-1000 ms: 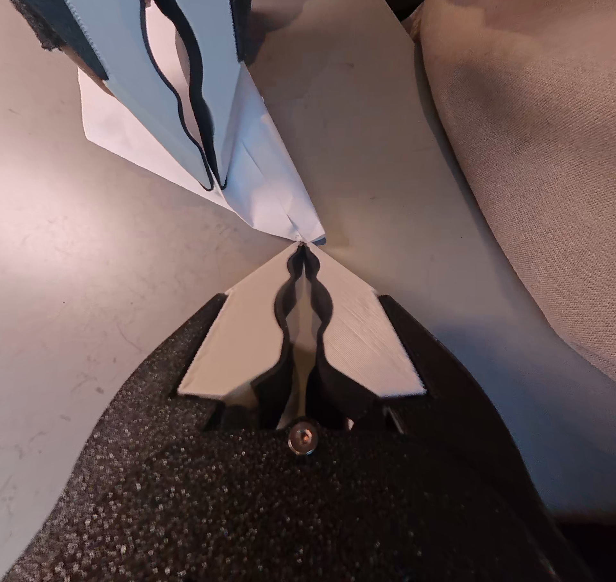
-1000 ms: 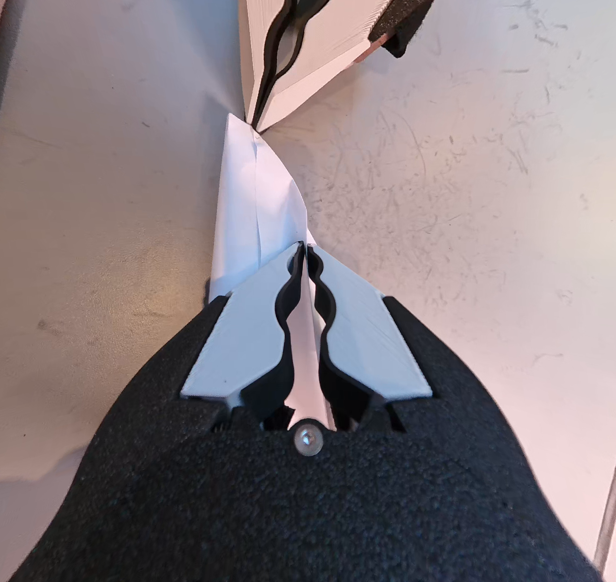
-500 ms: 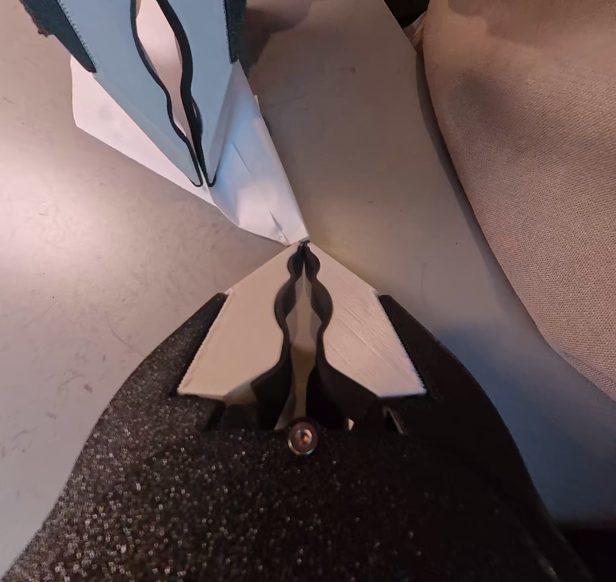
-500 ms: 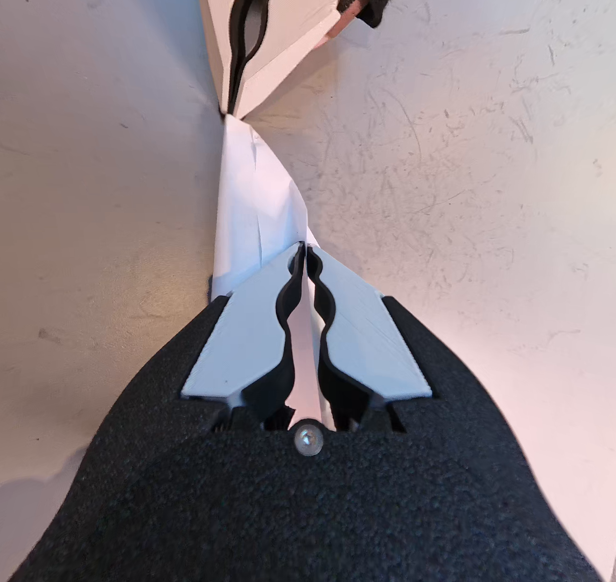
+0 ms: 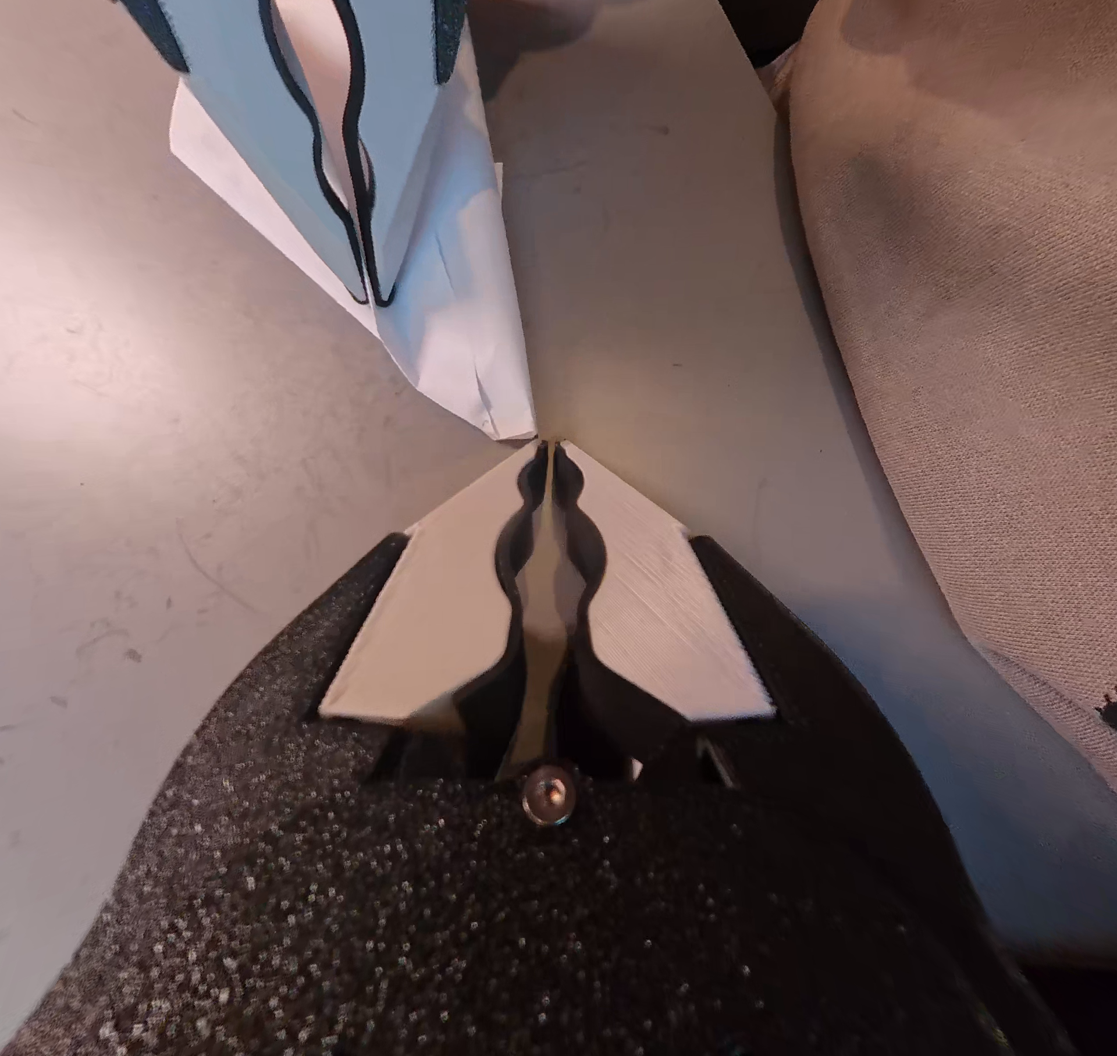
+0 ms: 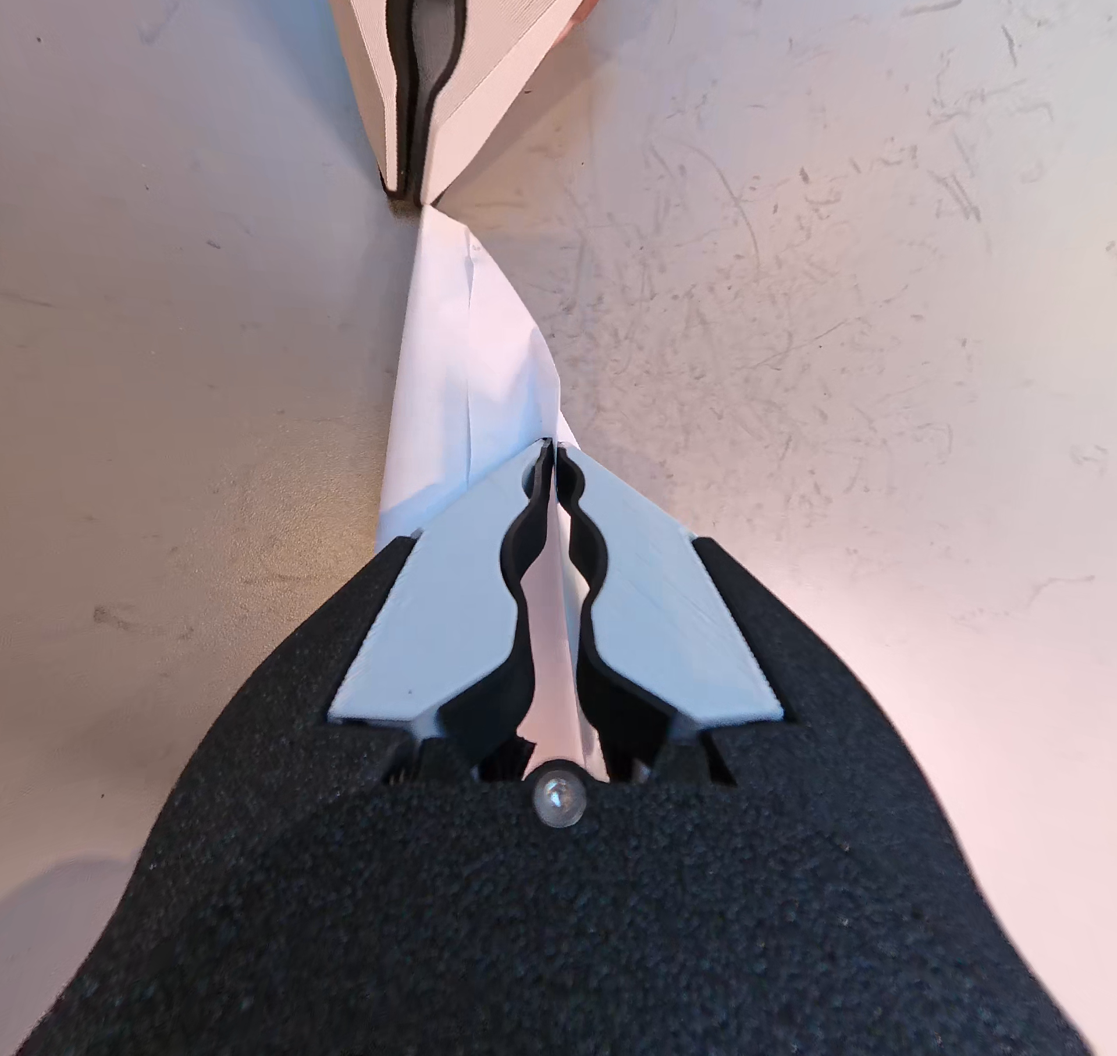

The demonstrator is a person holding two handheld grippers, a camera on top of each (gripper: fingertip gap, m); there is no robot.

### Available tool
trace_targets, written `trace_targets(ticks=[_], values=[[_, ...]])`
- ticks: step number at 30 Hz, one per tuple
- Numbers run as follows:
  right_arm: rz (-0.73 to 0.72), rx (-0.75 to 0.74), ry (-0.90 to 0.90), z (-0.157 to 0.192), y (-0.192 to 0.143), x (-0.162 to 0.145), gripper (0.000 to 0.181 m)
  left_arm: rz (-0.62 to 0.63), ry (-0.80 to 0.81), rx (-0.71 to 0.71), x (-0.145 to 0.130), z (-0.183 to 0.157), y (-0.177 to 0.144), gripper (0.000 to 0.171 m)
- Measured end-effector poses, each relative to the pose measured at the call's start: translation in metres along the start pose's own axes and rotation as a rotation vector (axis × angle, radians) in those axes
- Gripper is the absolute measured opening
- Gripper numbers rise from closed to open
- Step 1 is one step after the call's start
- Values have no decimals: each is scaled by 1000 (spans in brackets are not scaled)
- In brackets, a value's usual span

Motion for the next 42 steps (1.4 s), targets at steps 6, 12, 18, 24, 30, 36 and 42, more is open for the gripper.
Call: trace_targets(ticks=[6, 12, 18, 24, 30, 36, 42], values=[[-71, -43, 10, -1, -6, 1, 0, -23, -162, 49, 1, 1, -1, 7], [-99, -69, 0, 1, -9, -1, 0, -50, -263, 102, 1, 13, -5, 14], [-146, -66, -22, 2, -13, 0, 0, -49, -142, 81, 2, 16, -9, 23], [-209, -45, -58, 7, -16, 7, 0, -90, 67, 44, 8, 14, -12, 37], [-281, -37, -85, 8, -23, 15, 0, -19, 92, 22, 3, 11, -1, 18], [-218, -15, -70, 8, -18, 8, 0, -6, 69, 6, 2, 5, 1, 4], [-142, 56, -51, 15, -11, 5, 0, -13, 100, 42, 1, 4, 1, 4]])
Point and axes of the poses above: each gripper's, where its closed fingertips meet, y out along the fingers, x out of its top, z = x × y across the jaws, the point moved 3 cm from there along -y, back along the fingers, and after that the axes turned 13 degrees about -y, right-handed, at the moved point
